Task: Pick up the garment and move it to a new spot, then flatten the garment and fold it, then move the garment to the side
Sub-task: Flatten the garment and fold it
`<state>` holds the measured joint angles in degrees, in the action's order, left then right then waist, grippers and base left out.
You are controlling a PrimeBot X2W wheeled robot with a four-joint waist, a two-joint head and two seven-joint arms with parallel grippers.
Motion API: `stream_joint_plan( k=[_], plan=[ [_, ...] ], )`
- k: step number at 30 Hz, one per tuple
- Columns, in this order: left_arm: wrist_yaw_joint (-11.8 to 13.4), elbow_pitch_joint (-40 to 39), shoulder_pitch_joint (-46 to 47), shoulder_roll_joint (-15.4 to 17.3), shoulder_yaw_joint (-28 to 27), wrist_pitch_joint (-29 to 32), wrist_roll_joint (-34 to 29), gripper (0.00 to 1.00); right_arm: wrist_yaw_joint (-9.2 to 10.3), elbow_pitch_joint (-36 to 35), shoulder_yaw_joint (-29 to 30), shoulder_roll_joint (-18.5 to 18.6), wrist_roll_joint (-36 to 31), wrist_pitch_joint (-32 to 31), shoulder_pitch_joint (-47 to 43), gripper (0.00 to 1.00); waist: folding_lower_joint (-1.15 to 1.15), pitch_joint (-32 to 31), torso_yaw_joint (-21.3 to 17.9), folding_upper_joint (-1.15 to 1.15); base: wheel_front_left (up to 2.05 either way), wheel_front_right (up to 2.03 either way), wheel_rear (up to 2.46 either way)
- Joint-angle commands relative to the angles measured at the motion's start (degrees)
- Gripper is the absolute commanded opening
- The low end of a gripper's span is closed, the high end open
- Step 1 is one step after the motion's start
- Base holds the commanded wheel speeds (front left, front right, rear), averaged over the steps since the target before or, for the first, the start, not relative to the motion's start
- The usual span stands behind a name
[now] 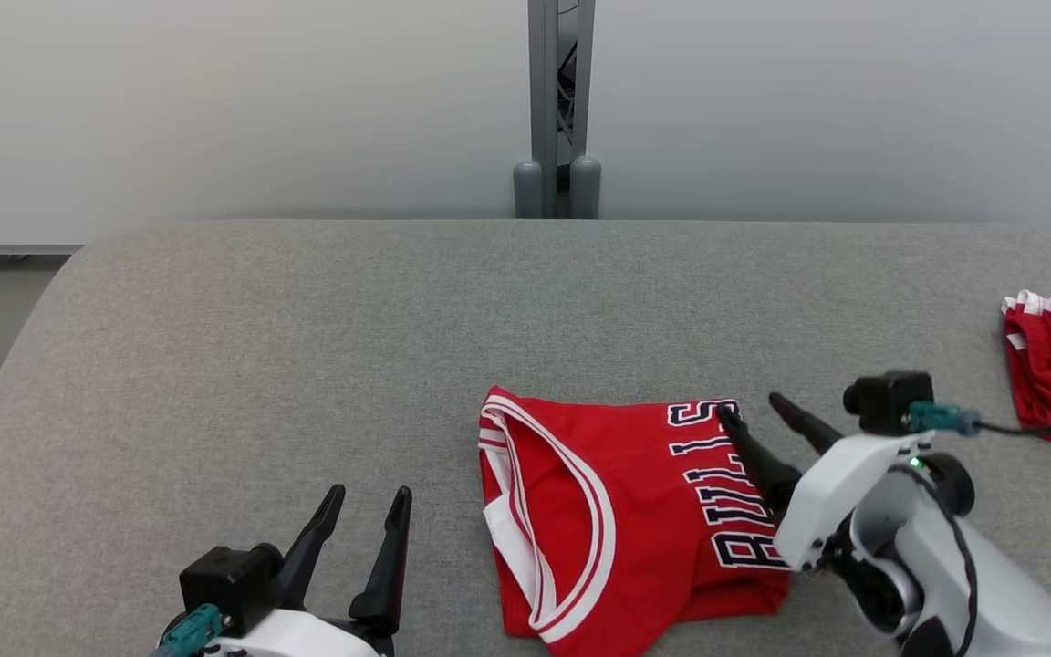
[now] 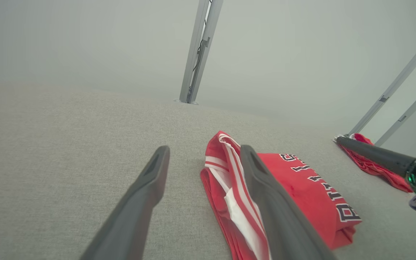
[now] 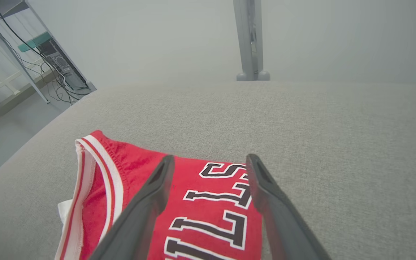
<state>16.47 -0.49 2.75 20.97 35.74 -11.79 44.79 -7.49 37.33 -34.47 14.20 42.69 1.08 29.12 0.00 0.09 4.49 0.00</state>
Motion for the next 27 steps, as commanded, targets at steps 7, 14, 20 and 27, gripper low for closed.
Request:
stream_joint_plan(
  k=[7,14,20,27],
  plan=[
    [0.79,-0.7,0.09,0.9,-0.06,0.51,-0.61,1.0,-0.01,0.38,2.38,-3.07,-6.4,6.76,-4.98,0.39,0.0,0.37,1.83,0.0,0.0,0.0,0.0],
    [0.83,-1.27,0.66,1.35,-0.07,0.96,-0.68,1.0,-0.01,7.33,5.32,-7.6,-10.1,10.69,-5.22,0.0,0.0,1.06,5.77,0.0,0.0,0.0,0.0],
    [1.22,-2.03,1.17,1.76,0.03,1.24,-1.0,1.0,-0.01,16.64,6.36,-10.21,-12.29,12.73,-3.38,0.0,0.0,2.25,10.48,0.0,0.0,0.0,0.0],
    [1.21,-2.26,1.63,1.82,-0.14,1.1,-1.01,1.0,-0.01,18.75,1.97,-11.3,-9.48,13.08,-1.74,0.0,0.0,3.47,13.81,0.0,0.0,0.0,0.0]
  ],
)
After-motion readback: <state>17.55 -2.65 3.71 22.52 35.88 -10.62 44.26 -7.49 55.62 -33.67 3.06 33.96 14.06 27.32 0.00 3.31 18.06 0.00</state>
